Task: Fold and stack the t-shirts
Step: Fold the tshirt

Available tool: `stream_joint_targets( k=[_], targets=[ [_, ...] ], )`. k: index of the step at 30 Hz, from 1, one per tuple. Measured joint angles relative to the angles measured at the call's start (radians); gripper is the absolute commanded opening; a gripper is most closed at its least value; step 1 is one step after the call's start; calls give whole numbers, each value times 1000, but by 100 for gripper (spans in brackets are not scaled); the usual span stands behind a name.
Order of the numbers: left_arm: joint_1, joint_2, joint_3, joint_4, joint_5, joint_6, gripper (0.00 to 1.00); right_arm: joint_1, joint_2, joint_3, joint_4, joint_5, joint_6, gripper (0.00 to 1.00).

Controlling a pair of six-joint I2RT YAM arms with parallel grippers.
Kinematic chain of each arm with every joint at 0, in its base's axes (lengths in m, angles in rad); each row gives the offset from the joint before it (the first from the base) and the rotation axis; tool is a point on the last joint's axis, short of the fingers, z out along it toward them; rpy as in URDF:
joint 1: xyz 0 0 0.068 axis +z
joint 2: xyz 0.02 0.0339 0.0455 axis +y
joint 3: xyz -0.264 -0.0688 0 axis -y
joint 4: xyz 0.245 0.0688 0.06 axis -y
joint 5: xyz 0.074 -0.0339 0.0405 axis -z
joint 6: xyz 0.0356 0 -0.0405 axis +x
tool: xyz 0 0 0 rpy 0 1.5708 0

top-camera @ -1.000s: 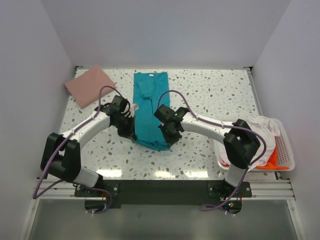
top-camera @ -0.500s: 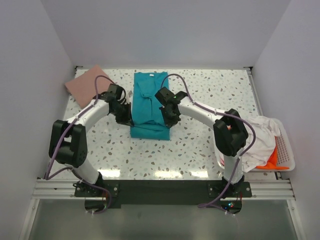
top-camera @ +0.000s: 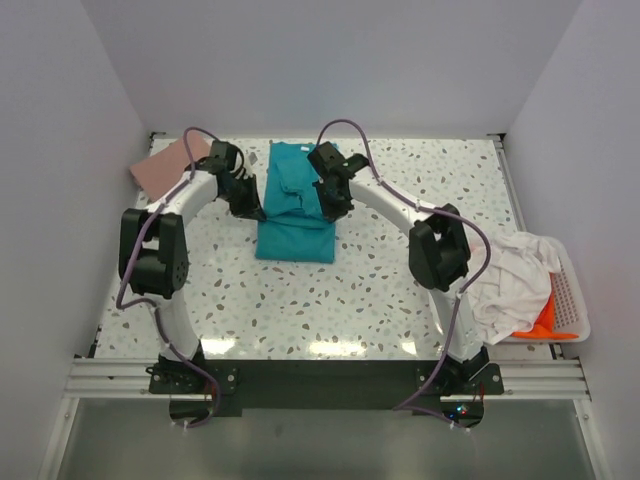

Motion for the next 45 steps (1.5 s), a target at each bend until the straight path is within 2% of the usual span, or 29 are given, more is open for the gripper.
stream_joint_targets(
  k=[10, 11, 12, 13, 14, 16, 17, 18, 22, 33, 37, 45],
  targets=[
    [31, 163, 196, 4, 20, -18, 0, -61, 153, 229, -26, -16, -39, 0],
    [34, 174, 208, 6, 20, -21, 11, -66, 165, 246, -27, -18, -42, 0],
    [37, 183, 216, 10, 22, -23, 25, -69, 173, 259, -27, -20, -43, 11],
    [39, 191, 223, 13, 26, -25, 50, -74, 184, 269, -27, -22, -44, 20],
    [41, 197, 229, 17, 29, -29, 57, -78, 192, 278, -26, -27, -45, 29],
    [44, 216, 247, 22, 33, -41, 65, -89, 204, 288, -24, -45, -42, 49],
    [45, 222, 254, 27, 34, -43, 68, -94, 208, 288, -23, -51, -39, 53],
    [45, 225, 257, 34, 33, -44, 69, -100, 209, 288, -22, -60, -40, 57],
    [46, 222, 257, 63, 24, -45, 68, -115, 209, 291, 2, -73, -39, 61],
    [32, 38, -5, 147, 25, -44, 67, -104, 43, 73, 103, -122, -30, 62],
    [11, -15, -87, 177, 41, -50, 67, -65, 12, 47, 120, -134, -30, 62],
    [-31, -23, -183, 212, 49, -57, 67, -7, 11, 29, 122, -185, -17, 61]
  ],
)
